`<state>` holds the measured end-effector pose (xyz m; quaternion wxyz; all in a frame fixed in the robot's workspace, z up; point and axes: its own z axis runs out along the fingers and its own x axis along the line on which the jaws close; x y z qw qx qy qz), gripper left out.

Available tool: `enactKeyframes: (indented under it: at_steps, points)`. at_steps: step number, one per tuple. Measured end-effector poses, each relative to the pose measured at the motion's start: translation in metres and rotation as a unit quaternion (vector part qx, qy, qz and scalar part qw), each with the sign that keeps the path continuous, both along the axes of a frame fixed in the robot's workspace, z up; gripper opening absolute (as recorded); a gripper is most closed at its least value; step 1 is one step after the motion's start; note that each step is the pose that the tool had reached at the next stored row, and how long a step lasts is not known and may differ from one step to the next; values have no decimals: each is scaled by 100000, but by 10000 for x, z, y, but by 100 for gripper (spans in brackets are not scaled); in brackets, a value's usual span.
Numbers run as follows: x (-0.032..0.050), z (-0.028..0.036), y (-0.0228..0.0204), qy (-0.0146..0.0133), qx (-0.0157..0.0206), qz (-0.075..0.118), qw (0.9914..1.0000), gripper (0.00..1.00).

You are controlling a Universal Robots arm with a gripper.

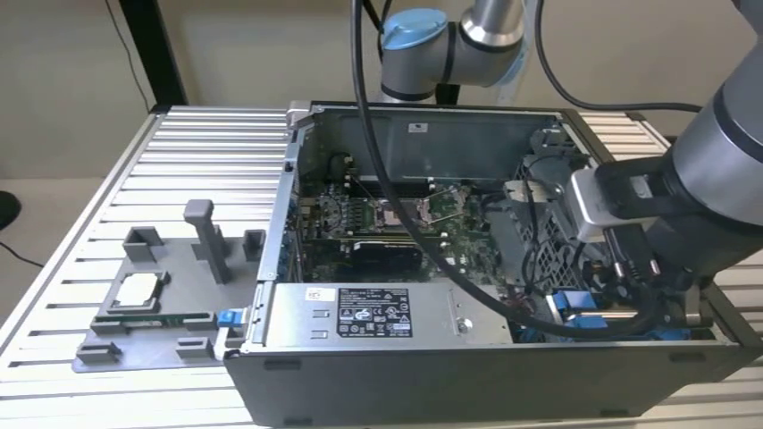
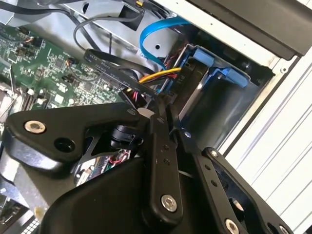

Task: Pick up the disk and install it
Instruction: 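Insert the second disk wire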

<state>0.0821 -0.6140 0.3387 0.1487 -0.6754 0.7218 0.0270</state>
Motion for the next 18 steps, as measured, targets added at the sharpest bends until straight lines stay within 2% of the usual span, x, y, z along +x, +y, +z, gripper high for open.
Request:
enactKeyframes:
  at_steps: [12,15,18]
  points:
    - [-1,-23,-29,1,-82,-13,100000,0]
    - [0,-48,-29,-6,-255,-15,100000,0]
    - [0,-79,-28,-1,-598,-7,99998,0]
